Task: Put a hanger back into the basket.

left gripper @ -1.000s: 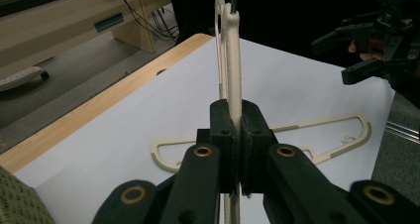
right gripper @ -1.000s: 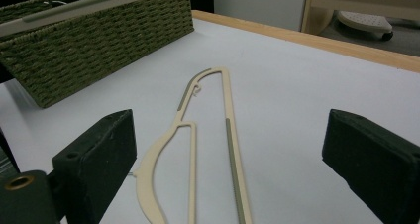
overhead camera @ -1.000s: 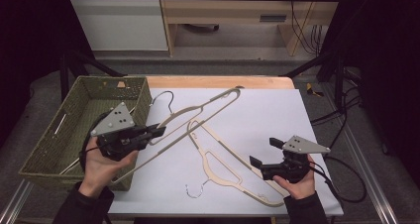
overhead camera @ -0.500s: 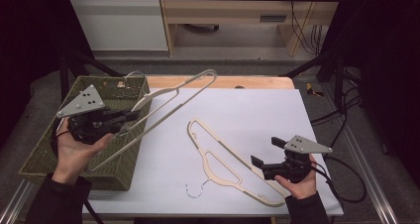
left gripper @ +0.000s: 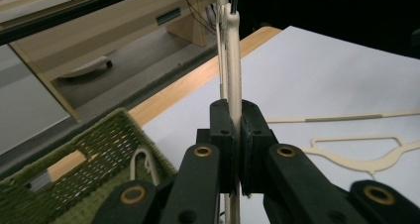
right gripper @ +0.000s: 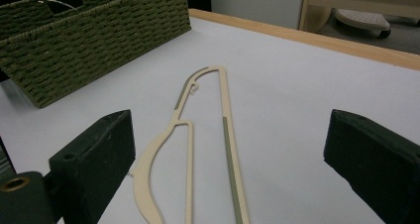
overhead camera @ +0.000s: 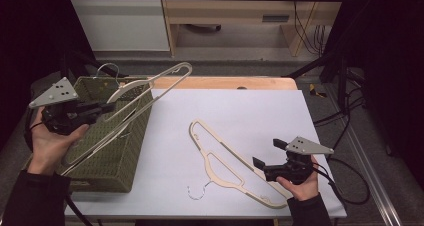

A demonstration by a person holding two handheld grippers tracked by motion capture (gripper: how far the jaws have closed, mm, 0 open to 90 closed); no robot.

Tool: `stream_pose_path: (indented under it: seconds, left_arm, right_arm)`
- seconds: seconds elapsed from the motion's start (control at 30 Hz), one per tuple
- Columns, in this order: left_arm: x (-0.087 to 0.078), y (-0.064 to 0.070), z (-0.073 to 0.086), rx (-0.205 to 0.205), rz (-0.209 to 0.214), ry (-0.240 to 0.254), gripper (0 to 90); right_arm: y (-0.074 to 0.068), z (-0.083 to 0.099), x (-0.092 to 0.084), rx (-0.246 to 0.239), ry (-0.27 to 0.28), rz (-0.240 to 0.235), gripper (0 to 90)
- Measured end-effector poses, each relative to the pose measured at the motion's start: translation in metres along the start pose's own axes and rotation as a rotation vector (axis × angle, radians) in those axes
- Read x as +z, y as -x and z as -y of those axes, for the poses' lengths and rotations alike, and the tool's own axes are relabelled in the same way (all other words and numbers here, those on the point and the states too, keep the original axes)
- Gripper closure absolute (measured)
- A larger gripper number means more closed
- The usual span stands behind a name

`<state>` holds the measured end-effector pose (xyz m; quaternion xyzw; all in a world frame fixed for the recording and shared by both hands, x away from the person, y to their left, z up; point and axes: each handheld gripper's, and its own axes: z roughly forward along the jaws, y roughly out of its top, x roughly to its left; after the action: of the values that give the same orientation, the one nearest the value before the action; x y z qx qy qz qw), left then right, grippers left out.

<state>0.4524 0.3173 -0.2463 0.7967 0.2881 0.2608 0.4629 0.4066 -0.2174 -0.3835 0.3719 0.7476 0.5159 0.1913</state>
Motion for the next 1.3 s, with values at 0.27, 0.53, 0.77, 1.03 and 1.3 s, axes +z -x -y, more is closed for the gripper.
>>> stream_pose_path:
  seconds: [0.27,0.53,0.77,1.03,1.3]
  left_arm:
    - [-0.007,-0.021,0.015,-0.011,-0.050,-0.022,86.2]
    - [-0.013,-0.040,0.030,-0.023,-0.086,-0.047,86.2]
    - [-0.018,-0.055,0.044,-0.034,-0.119,-0.064,86.2]
    - [-0.021,-0.066,0.057,-0.027,-0.157,-0.068,86.2]
    - [-0.018,-0.075,0.073,-0.050,-0.183,-0.102,86.1]
  right_arm:
    - [0.000,0.000,0.000,0.002,-0.001,-0.003,6.1]
    - [0.000,0.000,0.001,0.001,0.001,-0.002,6.2]
    - [0.000,0.001,0.002,0.000,-0.003,-0.004,6.3]
    - [0.000,0.001,0.002,0.003,-0.004,-0.006,6.4]
    - [0.000,0.001,0.002,0.001,-0.008,-0.009,6.6]
